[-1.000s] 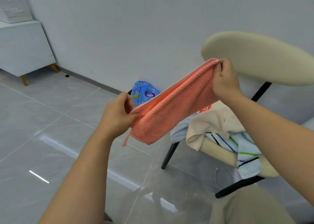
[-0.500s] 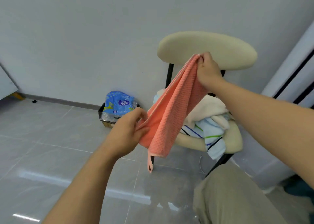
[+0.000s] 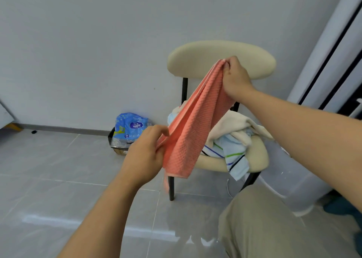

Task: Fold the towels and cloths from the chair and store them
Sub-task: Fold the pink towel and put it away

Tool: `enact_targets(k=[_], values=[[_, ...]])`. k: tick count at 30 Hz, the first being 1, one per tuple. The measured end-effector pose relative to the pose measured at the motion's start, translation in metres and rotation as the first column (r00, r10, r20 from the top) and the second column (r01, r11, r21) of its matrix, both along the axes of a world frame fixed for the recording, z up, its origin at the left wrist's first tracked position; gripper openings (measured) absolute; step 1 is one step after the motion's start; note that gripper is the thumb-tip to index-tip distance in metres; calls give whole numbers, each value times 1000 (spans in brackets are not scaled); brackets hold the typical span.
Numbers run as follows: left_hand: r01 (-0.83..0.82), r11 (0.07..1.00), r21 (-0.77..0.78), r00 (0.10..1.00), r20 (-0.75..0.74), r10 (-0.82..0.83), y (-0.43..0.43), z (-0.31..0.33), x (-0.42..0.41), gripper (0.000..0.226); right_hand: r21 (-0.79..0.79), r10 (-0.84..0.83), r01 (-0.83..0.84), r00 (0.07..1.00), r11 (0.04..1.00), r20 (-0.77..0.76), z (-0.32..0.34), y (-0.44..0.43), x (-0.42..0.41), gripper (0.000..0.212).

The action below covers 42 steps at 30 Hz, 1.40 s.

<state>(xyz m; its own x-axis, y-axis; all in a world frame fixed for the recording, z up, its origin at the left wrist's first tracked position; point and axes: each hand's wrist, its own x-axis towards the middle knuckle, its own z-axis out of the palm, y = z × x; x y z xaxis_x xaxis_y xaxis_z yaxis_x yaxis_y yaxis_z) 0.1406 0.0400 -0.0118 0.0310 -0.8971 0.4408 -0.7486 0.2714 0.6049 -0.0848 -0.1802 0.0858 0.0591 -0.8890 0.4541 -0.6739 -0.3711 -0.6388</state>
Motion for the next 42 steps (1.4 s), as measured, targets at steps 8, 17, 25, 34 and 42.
enact_targets(k=[8,17,25,34,42], values=[[119,987,112,989,71,-128,2,5,-4,52,33,-31,30,999,999,32,5,-3,-12,31],[-149,956,254,980,169,108,-12,-17,-20,57,-22,19,-19,1000,1000,-1,6,0,-12,29],[-249,962,109,919,342,199,-25,-35,-32,29,-80,33,-36,998,996,-47,14,2,-14,27],[29,978,205,874,-481,75,-15,-2,-10,42,59,-58,58,998,997,-3,0,-3,-51,30],[-165,953,256,789,-545,283,-17,-3,12,19,14,-38,39,995,999,-93,-20,13,-61,31]])
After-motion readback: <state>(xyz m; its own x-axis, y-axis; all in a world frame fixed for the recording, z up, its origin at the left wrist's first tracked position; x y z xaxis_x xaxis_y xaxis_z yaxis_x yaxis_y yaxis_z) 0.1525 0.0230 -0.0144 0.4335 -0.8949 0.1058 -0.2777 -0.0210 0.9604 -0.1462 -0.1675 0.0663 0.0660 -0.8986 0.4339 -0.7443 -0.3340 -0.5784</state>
